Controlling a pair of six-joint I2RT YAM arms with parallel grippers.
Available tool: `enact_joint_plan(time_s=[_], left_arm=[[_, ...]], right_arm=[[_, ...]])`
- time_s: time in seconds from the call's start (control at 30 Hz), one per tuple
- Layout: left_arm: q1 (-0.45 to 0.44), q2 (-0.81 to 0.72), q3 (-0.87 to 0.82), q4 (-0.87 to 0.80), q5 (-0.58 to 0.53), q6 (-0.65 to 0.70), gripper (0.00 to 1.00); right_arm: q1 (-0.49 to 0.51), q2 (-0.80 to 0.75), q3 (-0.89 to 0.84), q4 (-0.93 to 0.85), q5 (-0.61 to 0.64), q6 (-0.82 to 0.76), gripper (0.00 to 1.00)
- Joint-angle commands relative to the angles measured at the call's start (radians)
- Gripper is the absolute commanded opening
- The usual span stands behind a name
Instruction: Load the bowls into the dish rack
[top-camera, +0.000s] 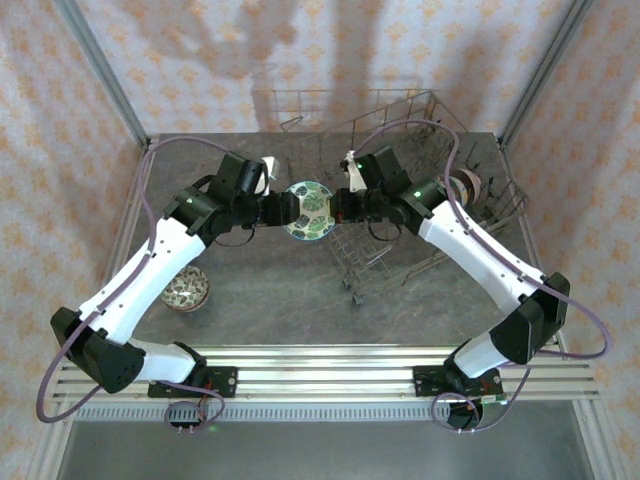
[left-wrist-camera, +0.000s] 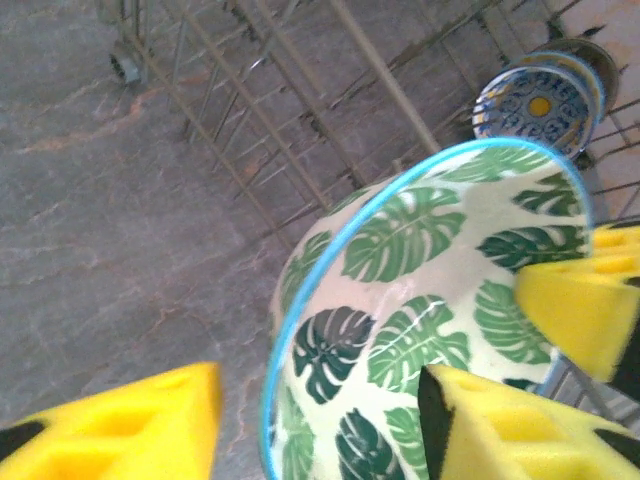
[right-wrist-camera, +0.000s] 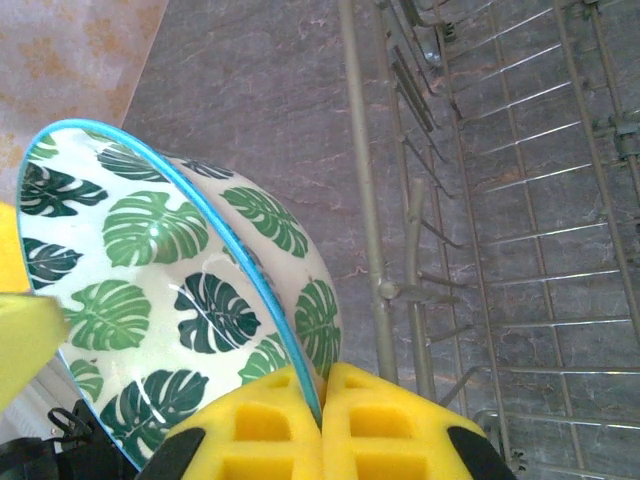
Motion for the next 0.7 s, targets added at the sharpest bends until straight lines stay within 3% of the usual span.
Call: enact_joint_plan(time_s=[0.0, 0.1, 0.23, 0.47, 0.67], left_arm=[[-0.007, -0.043, 0.068, 0.007, -0.013, 0.019, 0.67], [0.003, -0.076, 0.074, 0.010, -0.041, 0.023, 0.77], [0.039, -0.117, 0.060, 0.011, -0.046, 0.013, 0.81], [0.150, -0.196, -0.032, -0.010, -0.014, -0.001, 0.82], [0.190, -0.240, -0.158, -0.007, 0.026, -0.010, 0.82]], right_arm=[[0.000, -0.074, -0.014, 0.135, 0.071, 0.056, 0.00], [-0.001, -0.088, -0.018, 0.166, 0.134, 0.088, 0.00], [-0.005, -0.111, -0.009, 0.190, 0.242, 0.095, 0.00], [-0.099, -0.184, -0.002, 0.096, 0.614, 0.071, 0.00], [-0.132, -0.265, -0.079, 0.058, 0.998, -0.126, 0.00]])
